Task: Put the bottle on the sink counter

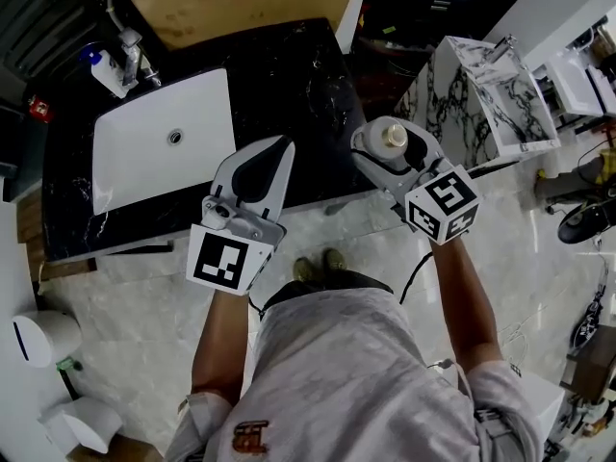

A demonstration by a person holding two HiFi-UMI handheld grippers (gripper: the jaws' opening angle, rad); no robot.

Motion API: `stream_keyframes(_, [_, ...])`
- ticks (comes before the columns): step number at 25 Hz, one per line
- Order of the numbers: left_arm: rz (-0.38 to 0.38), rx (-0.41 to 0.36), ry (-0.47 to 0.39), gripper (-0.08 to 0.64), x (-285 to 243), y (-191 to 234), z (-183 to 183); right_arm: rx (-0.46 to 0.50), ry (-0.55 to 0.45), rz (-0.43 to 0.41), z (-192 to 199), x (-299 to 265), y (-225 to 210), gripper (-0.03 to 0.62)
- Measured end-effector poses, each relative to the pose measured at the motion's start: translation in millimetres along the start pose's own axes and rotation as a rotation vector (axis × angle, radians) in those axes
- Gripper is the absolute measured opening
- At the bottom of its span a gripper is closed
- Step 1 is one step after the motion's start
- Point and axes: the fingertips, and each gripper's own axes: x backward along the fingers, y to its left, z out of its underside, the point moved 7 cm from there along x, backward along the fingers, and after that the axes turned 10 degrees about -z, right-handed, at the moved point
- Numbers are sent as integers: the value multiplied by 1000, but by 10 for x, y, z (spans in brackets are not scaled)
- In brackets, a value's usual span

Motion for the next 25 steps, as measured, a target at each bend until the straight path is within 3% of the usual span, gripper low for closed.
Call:
stream_keyframes(14, [-28, 14, 54, 0, -401, -93, 378, -13, 163, -75, 477, -469, -452, 328])
stream_keyframes(25, [-58, 11, 86, 0, -435, -102, 442, -8, 262, -120, 733, -704, -548, 328])
